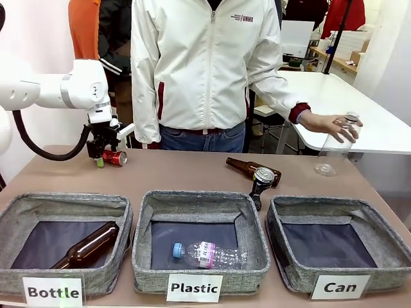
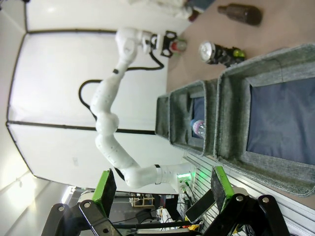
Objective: Sort the can waste into the basket.
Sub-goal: Pick up the can waste from the table and place it in the right Fabric basket.
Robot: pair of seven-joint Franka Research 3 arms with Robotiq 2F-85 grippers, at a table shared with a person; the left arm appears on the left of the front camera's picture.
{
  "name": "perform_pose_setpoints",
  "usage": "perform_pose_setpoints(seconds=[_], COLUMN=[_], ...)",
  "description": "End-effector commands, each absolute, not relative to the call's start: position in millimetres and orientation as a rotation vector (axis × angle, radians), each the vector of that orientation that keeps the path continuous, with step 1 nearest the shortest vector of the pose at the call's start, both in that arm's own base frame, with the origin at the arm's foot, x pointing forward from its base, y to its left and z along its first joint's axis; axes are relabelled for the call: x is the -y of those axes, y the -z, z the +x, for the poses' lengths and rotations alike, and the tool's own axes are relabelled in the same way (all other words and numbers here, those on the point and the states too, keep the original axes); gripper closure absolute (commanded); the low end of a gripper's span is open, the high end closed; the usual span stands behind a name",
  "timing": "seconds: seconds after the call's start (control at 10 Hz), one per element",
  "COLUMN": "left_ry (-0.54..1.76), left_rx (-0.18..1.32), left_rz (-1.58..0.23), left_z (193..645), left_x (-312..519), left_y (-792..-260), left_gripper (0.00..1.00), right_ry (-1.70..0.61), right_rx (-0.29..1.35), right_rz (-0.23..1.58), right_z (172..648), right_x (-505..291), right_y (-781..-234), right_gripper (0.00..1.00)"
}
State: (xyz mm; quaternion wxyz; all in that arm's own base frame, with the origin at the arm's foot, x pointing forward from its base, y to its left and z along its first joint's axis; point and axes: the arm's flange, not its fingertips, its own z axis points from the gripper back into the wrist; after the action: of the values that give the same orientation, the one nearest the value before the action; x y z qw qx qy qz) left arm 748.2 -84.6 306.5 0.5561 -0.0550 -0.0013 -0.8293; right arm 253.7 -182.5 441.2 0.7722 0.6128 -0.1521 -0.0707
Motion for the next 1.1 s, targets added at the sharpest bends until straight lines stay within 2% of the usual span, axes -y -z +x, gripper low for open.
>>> perform_pose_setpoints(seconds=[0.0, 0.1, 0.2, 0.8, 1.0], left_ry=[1.938, 1.934, 1.937, 1.899, 1.847], left_rx=[-0.036, -0.044, -0.045, -0.03, 0.018], left_rz=[-0.114, -0.116, -0.12, -0.133, -0.299], left_z=[758, 759, 758, 756, 716], left_x=[86, 86, 86, 83, 52], left_y=[-308, -307, -307, -313, -350], left_gripper=[1.0, 0.6, 1.0, 1.0, 1.0], right_ry=[0.136, 0.136, 0.136, 0.136, 0.136], right_rx=[0.358, 0.358, 0.358, 0.358, 0.358], right_rz=[1.347, 1.347, 1.347, 1.347, 1.347], right_z=[256, 256, 256, 256, 256], right_x=[183, 183, 183, 183, 183], right_y=[-443, -443, -443, -443, -443], right_gripper=[0.0, 0.0, 0.0, 0.0, 0.0])
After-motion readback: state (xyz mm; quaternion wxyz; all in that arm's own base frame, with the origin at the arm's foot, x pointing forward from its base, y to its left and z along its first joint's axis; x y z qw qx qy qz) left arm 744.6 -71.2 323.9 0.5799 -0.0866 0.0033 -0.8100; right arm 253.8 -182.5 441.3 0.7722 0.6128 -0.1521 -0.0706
